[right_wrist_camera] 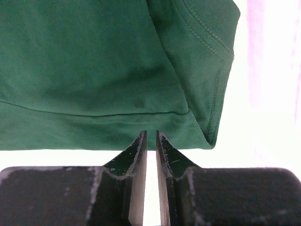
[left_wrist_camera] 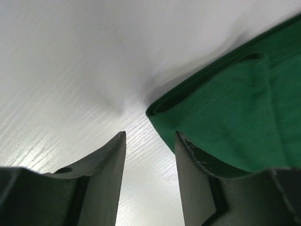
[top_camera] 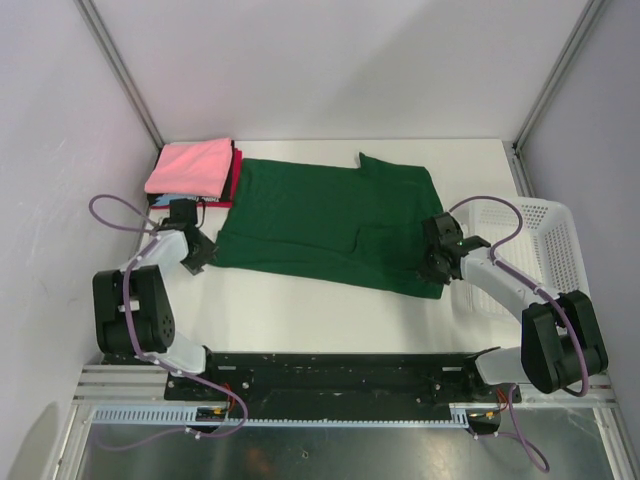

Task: Fold and stack the t-shirts
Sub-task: Fold the flattened tshirt in 1/3 of the way

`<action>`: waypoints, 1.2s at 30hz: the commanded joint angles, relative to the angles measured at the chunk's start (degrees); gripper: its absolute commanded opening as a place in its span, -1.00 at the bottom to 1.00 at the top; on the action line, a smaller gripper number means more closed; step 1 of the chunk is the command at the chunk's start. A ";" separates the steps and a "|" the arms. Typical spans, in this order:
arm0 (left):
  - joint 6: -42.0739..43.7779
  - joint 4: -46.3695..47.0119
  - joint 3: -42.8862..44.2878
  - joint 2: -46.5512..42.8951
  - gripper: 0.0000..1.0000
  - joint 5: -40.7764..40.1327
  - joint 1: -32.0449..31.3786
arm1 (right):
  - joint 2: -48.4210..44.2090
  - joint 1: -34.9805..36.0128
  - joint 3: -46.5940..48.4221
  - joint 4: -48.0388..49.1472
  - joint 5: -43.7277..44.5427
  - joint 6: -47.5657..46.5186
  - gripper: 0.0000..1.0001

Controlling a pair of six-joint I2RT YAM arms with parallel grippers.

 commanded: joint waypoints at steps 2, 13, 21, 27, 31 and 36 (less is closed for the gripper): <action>0.06 1.71 1.10 -3.33 0.02 -0.14 0.51 | -1.27 0.72 1.97 -0.14 1.18 0.60 -0.64; -0.50 2.71 3.88 4.18 0.05 -0.83 0.45 | -2.21 1.04 1.97 -1.77 1.52 0.54 -0.65; -0.16 2.75 5.39 6.65 -0.01 -3.10 0.47 | -5.07 2.75 1.15 -4.91 1.70 1.34 -0.61; -0.19 2.68 6.04 7.94 -0.36 -3.75 0.40 | -8.75 3.06 -2.98 -5.69 -0.38 3.58 -0.44; -0.24 2.63 6.07 7.72 -0.57 -4.24 0.41 | -10.47 3.02 -5.11 -5.84 -0.64 4.84 -0.37; 0.63 0.61 6.24 4.30 -0.91 -8.72 0.65 | -11.70 4.25 -6.10 -7.15 0.16 6.50 -0.32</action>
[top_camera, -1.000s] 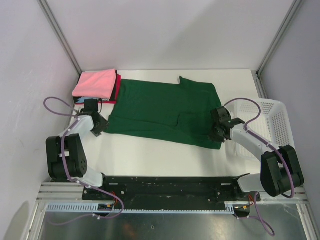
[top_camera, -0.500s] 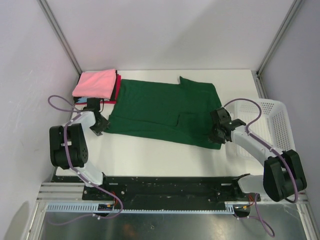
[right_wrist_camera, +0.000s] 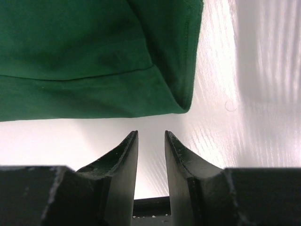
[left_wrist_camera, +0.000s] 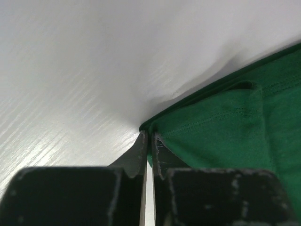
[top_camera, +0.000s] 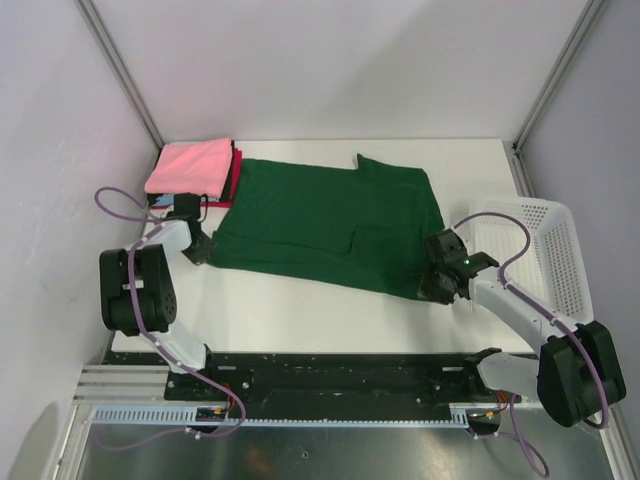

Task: Fold and stack the t-shirts
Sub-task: Fold the flattened tshirt in 1/3 of the way

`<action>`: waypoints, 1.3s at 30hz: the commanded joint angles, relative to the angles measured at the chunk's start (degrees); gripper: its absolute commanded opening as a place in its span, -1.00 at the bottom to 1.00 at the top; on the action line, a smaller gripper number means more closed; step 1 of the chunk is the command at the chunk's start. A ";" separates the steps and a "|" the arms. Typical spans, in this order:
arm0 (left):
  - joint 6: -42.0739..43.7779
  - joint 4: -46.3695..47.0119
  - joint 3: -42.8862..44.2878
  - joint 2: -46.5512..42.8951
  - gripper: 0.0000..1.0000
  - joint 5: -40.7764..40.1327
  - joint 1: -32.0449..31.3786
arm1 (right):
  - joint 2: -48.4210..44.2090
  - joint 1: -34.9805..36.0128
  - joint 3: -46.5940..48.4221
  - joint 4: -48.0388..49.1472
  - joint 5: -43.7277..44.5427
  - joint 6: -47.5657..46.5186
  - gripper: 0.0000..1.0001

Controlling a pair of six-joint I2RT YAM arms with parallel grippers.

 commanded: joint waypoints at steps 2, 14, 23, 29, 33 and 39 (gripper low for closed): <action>0.96 -2.45 1.67 -4.63 -0.98 -8.14 0.69 | -2.94 2.25 -1.38 -1.63 0.99 3.46 -0.30; 0.98 -2.68 1.45 -4.81 -1.00 -7.98 0.71 | -3.49 3.82 -4.45 -0.84 5.57 8.15 -0.10; 0.77 -2.65 1.22 -4.28 -1.00 -7.05 0.71 | 0.08 3.61 -4.89 2.74 8.29 8.73 -0.05; 0.84 -2.61 1.24 -3.92 -1.00 -6.59 0.66 | 2.38 3.34 -4.75 6.36 8.49 8.50 -0.03; 0.81 -2.61 1.19 -3.58 -1.00 -6.40 0.71 | 4.72 3.30 -4.64 7.24 8.90 8.45 -0.10; 0.49 -2.55 1.02 -3.05 -1.00 -5.82 0.73 | 7.38 3.32 -4.59 7.51 9.36 8.11 -0.39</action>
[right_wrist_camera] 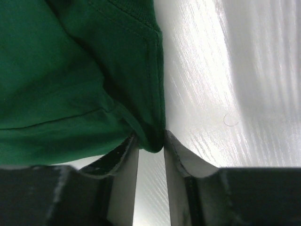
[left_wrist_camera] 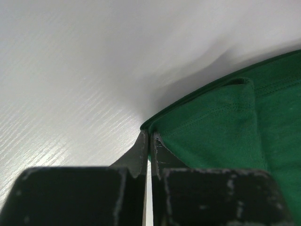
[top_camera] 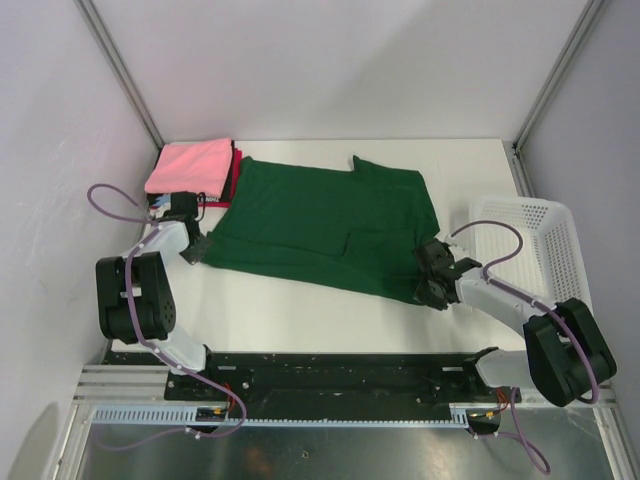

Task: Fold and stack the t-shirts
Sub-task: Fold the flattened tshirt in 1/3 of the way

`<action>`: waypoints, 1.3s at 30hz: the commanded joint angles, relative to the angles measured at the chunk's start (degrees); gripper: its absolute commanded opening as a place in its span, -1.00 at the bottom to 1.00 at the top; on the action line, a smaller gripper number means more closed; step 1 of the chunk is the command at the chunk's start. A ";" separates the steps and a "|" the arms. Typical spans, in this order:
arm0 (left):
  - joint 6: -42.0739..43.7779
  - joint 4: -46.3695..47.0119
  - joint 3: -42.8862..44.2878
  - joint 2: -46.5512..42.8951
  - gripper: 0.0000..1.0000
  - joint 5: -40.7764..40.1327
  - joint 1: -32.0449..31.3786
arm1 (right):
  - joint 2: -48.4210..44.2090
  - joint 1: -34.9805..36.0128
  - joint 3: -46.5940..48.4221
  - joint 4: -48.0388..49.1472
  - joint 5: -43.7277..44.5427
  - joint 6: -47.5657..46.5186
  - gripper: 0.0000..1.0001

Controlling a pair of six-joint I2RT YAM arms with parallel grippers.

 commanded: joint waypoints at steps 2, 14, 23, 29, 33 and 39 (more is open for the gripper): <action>-0.05 -0.40 0.94 0.27 -1.00 -0.52 0.63 | 1.70 -0.40 0.19 0.39 2.37 0.30 -0.66; -2.89 -2.30 -7.03 -11.94 -0.98 0.39 0.61 | -17.62 0.45 1.63 -17.18 -7.35 2.64 -1.00; -5.02 -7.08 -15.15 -24.73 -0.94 -0.22 0.81 | -27.95 1.05 1.65 -29.17 -16.80 4.80 -1.00; -6.58 -10.25 -19.70 -32.33 -0.92 -1.28 1.32 | -34.83 1.46 1.70 -33.87 -19.18 5.07 -1.00; -7.21 -11.51 -21.31 -35.22 -0.81 -1.86 1.80 | -36.13 1.68 1.70 -34.48 -20.36 4.98 -0.98; -3.44 -11.94 -16.61 -35.34 0.15 -0.74 2.07 | -35.86 1.59 4.53 -35.36 -20.72 2.66 -0.31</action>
